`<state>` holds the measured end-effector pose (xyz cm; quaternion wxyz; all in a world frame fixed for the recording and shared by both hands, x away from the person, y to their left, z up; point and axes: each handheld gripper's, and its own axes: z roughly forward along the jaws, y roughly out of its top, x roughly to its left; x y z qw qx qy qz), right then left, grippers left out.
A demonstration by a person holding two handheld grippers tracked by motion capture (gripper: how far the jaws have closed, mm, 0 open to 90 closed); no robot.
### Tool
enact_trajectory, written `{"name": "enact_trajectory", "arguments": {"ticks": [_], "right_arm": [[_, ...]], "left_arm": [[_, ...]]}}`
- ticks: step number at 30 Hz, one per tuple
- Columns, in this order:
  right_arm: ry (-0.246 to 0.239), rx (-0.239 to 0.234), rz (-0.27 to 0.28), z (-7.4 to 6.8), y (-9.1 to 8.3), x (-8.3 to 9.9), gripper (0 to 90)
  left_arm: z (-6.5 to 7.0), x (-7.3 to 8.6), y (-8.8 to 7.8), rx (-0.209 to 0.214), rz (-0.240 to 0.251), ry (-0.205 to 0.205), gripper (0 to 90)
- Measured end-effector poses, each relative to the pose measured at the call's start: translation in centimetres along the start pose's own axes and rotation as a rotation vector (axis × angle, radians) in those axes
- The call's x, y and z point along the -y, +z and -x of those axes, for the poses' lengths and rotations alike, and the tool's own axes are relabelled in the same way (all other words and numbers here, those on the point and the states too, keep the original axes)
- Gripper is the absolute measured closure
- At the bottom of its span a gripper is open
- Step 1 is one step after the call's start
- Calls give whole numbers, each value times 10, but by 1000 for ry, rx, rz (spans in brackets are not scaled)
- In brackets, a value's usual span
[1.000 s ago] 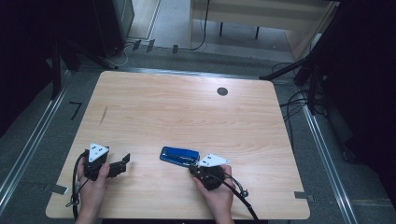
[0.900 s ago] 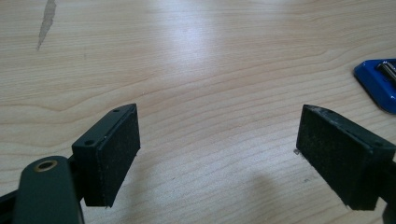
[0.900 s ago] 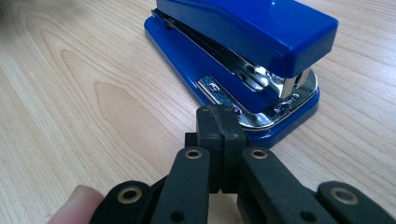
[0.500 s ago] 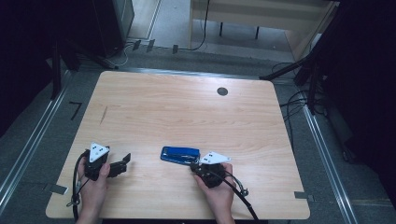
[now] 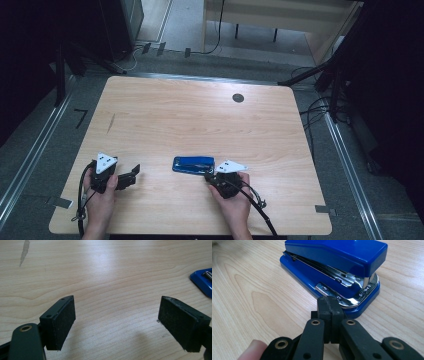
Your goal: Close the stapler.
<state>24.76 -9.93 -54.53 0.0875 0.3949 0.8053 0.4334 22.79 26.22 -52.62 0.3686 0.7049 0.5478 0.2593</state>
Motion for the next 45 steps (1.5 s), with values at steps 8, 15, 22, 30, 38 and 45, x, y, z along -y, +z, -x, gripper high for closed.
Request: {"name": "enact_trajectory", "arguments": {"ticks": [8,15,22,30,38,45], "right_arm": [[2,8,1,2,1,-1,900],[-7,13,3,1,1,-1,900],[22,-1,61,4,-5,1,900],[51,-2,120,14,-25,8,702],[70,21,137,24,-43,4,503],[85,28,161,32,-56,2,376]], "left_arm": [[0,0,0,0,0,-3,151],[0,0,1,-1,-5,-5,151],[-1,0,0,6,-7,-11,151],[-1,0,1,8,-9,-11,151],[-1,-1,1,7,-11,-10,151],[-1,-1,1,9,-8,-13,151]]}}
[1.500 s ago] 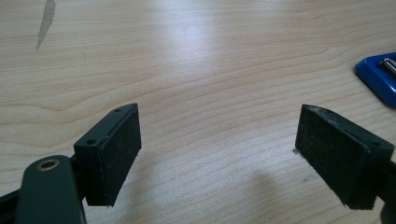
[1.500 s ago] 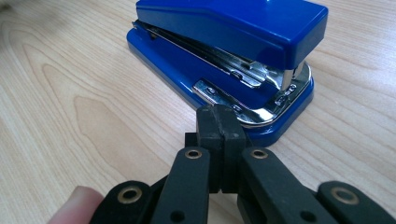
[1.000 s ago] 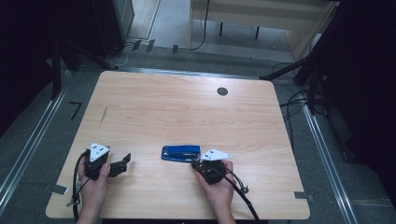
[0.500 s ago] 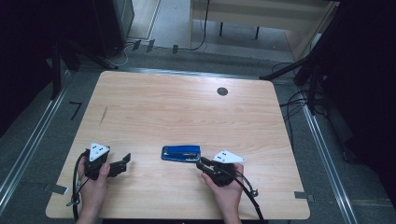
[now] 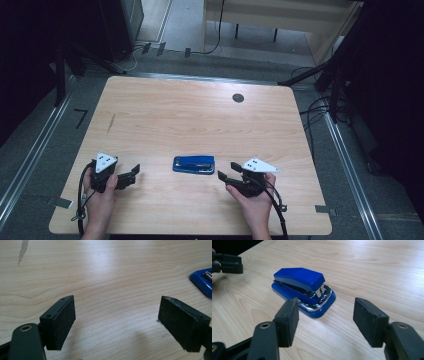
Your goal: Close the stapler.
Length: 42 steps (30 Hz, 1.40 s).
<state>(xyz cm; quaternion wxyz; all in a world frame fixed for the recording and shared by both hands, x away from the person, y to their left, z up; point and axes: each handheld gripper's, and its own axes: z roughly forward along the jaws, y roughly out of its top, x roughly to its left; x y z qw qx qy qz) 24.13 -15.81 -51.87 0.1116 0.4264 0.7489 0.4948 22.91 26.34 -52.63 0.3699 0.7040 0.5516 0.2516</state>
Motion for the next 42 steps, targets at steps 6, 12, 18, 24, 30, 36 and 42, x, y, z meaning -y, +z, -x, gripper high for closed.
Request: {"name": "enact_trajectory", "arguments": {"ticks": [6,12,18,24,30,36,42], "right_arm": [[17,4,12,6,-10,-4,337],[29,0,21,12,-18,-7,310],[45,-27,26,17,-24,-8,260],[38,-11,36,22,-33,-9,258],[28,39,28,28,-43,-10,234],[21,53,42,37,-51,-7,163],[27,86,41,46,-58,-3,119]], "left_arm": [[0,0,0,3,1,-1,153],[0,0,0,3,-1,-1,153],[0,0,0,4,0,-1,155],[0,0,0,5,1,-2,155],[-1,0,0,7,0,0,155],[-1,0,0,7,0,0,156],[-1,0,0,6,1,1,156]]}}
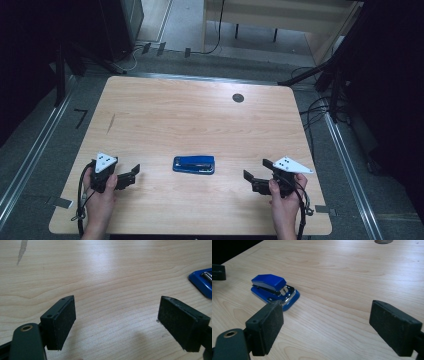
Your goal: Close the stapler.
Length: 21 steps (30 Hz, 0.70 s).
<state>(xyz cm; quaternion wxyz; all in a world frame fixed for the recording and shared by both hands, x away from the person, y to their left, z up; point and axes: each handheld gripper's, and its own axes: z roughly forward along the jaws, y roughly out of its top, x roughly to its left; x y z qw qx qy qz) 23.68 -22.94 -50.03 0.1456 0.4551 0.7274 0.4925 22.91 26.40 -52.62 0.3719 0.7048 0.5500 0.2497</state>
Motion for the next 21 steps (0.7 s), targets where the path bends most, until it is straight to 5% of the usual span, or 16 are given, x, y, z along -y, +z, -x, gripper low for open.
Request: {"name": "enact_trajectory", "arguments": {"ticks": [21], "right_arm": [[19,119,-38,40,-23,23,0]], "left_arm": [[0,0,0,-1,1,2,156]]}}
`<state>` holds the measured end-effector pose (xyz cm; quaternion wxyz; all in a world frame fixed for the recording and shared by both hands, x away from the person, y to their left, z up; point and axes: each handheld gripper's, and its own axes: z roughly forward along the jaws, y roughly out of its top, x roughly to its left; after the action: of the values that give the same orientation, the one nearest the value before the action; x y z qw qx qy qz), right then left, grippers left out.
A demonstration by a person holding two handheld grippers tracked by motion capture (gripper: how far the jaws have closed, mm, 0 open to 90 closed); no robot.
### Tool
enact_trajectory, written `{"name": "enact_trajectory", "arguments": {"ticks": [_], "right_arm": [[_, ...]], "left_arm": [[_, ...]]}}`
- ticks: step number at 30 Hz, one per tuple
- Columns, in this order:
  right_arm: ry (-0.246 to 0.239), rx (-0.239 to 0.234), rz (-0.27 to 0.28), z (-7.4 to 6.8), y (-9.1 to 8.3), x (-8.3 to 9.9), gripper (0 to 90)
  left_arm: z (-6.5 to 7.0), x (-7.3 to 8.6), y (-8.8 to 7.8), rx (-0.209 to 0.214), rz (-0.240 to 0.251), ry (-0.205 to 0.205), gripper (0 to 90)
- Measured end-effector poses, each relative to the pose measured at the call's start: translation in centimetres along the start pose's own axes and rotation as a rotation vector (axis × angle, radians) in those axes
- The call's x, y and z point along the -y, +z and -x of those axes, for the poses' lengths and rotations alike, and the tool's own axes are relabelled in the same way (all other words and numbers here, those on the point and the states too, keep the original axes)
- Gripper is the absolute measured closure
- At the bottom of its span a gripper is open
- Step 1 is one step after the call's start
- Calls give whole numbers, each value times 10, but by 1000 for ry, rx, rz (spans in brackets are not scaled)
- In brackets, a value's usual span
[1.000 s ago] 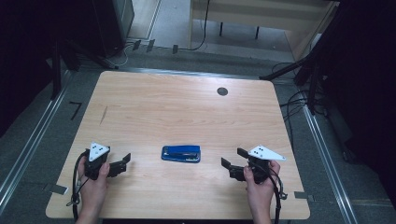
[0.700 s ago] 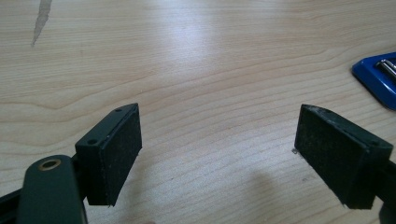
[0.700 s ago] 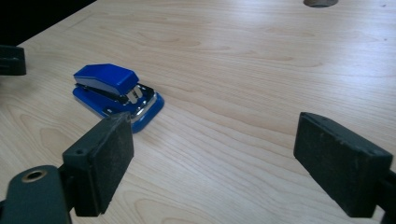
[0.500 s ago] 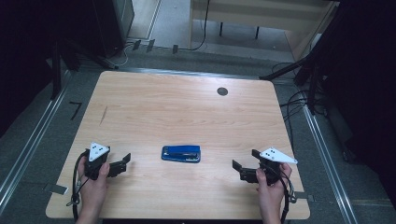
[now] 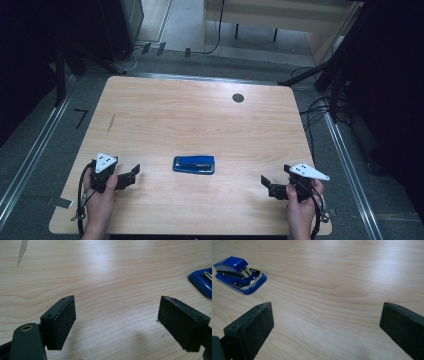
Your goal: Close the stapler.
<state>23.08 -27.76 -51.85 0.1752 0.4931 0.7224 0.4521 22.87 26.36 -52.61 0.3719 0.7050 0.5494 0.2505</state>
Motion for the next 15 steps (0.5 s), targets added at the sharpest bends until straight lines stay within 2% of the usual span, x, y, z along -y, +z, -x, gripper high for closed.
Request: {"name": "enact_trajectory", "arguments": {"ticks": [15], "right_arm": [[0,23,-10,27,-17,17,0]], "left_arm": [[0,0,0,1,0,3,156]]}}
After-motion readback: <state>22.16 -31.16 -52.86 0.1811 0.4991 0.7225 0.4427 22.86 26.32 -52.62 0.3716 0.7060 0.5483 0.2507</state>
